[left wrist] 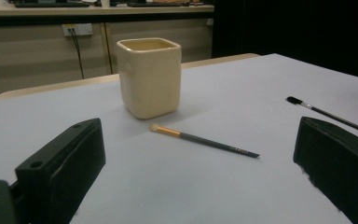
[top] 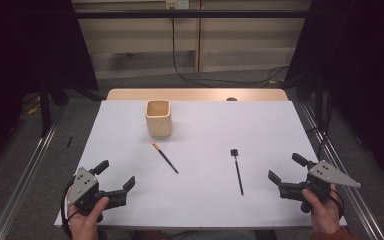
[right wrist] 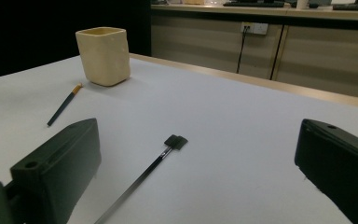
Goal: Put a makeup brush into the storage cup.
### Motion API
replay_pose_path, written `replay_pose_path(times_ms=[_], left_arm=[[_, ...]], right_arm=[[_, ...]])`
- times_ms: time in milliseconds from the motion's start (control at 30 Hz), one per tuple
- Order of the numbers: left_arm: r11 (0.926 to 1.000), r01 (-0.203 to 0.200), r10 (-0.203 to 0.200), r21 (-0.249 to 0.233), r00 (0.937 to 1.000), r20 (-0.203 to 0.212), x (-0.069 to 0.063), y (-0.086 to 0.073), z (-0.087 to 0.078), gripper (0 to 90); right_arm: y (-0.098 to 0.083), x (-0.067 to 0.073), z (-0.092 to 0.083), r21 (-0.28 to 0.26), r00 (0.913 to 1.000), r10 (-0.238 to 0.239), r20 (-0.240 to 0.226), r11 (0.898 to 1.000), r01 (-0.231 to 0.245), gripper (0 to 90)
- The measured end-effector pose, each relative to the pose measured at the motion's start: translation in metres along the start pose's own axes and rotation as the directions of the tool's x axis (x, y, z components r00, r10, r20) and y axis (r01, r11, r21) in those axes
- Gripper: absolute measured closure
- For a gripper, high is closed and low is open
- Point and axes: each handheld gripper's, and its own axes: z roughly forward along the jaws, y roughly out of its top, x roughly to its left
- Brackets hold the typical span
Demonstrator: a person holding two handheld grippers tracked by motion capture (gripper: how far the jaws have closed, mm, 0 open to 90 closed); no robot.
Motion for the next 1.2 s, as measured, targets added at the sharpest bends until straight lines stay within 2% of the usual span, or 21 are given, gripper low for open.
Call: replay_pose_path(times_ms=[67,100,167,433,600,767,800,867,967,1067,1167,1200], left_arm=[[1.0000,0.005,-0.005,0.005,1.0000,-0.001,0.000,0.000,0.000,2.1],[0.9998,0.020,-0.020,-0.001,0.9998,0.001,0.002,-0.001,0.000,2.1],[0.9997,0.025,-0.025,-0.001,0.9997,-0.002,0.002,-0.001,-0.001,2.1],[1.0000,0.005,-0.005,-0.002,0.9996,0.030,-0.002,0.001,-0.004,2.2],[0.9998,0.021,-0.020,-0.006,0.9990,0.041,-0.005,0.001,-0.005,2.4],[0.9996,0.008,-0.010,0.026,0.9979,0.064,-0.007,0.002,0.002,2.4],[0.9993,-0.015,0.012,0.035,0.9974,0.071,-0.009,0.003,0.005,2.4],[0.9994,-0.009,0.006,0.034,0.9974,0.072,-0.009,0.004,0.007,2.4],[0.9996,-0.015,0.014,0.024,0.9986,0.051,-0.009,0.010,0.011,2.7],[0.9997,-0.018,0.017,0.016,0.9981,0.059,-0.011,0.013,0.012,2.7],[0.9985,-0.054,0.053,0.013,0.9953,0.081,-0.017,0.019,0.014,2.7],[0.9985,-0.054,0.053,0.013,0.9953,0.081,-0.017,0.019,0.014,2.7]], right_arm=[[0.000,0.000,0.000,0.004,0.9998,0.015,-0.016,1.000,-0.015,0.0],[0.000,0.000,0.000,0.002,0.9998,0.014,-0.013,1.000,-0.014,0.0],[0.000,0.000,0.001,0.001,0.9998,0.014,-0.014,1.000,-0.014,0.0],[0.000,0.001,0.000,0.003,0.9995,0.015,-0.029,1.000,-0.015,0.0],[0.000,0.003,-0.001,-0.002,0.9995,0.012,-0.031,1.000,-0.012,0.0],[0.001,0.003,0.000,-0.002,0.9993,0.013,-0.035,1.000,-0.013,0.0],[0.001,0.003,0.001,-0.003,0.9989,0.009,-0.045,1.000,-0.010,0.0],[0.001,0.004,0.001,-0.004,0.9985,-0.001,-0.054,1.000,0.001,0.0],[0.001,0.005,0.000,-0.004,0.9982,0.000,-0.060,1.000,0.000,0.0],[0.001,0.005,0.000,-0.003,0.9981,0.001,-0.062,1.000,-0.001,0.0],[0.001,0.005,0.000,-0.002,0.9979,-0.001,-0.065,1.000,0.000,0.0],[0.001,0.005,0.000,-0.002,0.9979,-0.001,-0.065,1.000,0.000,0.0]])
